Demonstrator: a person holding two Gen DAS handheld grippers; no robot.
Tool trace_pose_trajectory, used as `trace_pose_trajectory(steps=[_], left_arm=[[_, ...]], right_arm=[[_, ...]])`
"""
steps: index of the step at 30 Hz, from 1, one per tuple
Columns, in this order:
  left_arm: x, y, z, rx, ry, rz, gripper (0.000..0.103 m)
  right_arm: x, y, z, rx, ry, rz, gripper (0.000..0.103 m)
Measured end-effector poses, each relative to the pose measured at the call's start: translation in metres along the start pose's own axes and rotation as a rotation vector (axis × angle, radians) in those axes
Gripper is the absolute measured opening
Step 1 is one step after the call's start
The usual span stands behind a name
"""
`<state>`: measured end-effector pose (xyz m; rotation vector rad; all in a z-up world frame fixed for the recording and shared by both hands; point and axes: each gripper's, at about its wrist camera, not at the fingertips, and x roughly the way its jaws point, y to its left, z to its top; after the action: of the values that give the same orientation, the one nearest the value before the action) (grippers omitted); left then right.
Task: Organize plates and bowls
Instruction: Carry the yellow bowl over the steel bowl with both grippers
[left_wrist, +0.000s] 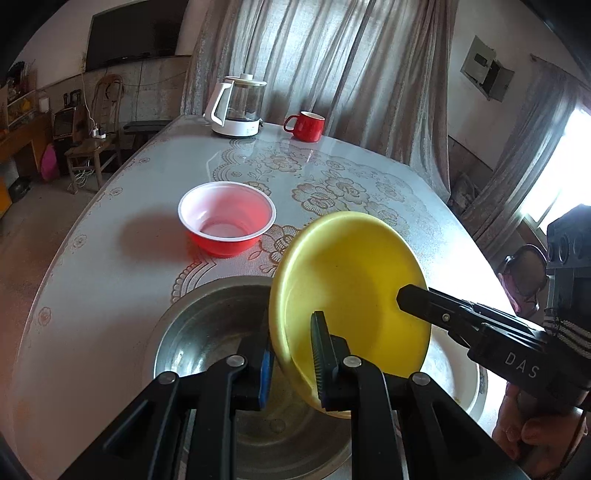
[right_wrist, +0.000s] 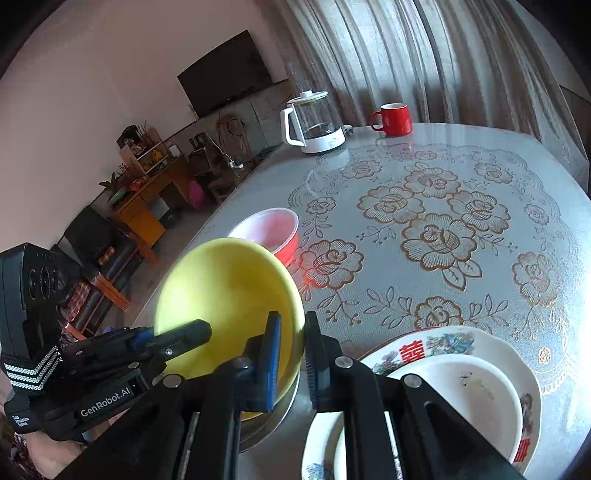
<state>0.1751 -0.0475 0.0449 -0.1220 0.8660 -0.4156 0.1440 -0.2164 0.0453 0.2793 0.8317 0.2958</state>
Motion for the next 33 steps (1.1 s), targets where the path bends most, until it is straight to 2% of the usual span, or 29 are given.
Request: trace_pose_trajectory(steps=[12, 33], left_arm=[[-0.01, 0.03, -0.031, -0.07, 0.004, -0.008, 0.019], [0.008, 0.047, -0.049, -0.08, 0.051, 0.018, 0.023]], right_arm=[[0.01, 0.018, -0.03, 0.059, 0.035, 0.07, 0.012], [0.04, 0.029, -0.054, 0.085, 0.129, 0.062, 0.013]])
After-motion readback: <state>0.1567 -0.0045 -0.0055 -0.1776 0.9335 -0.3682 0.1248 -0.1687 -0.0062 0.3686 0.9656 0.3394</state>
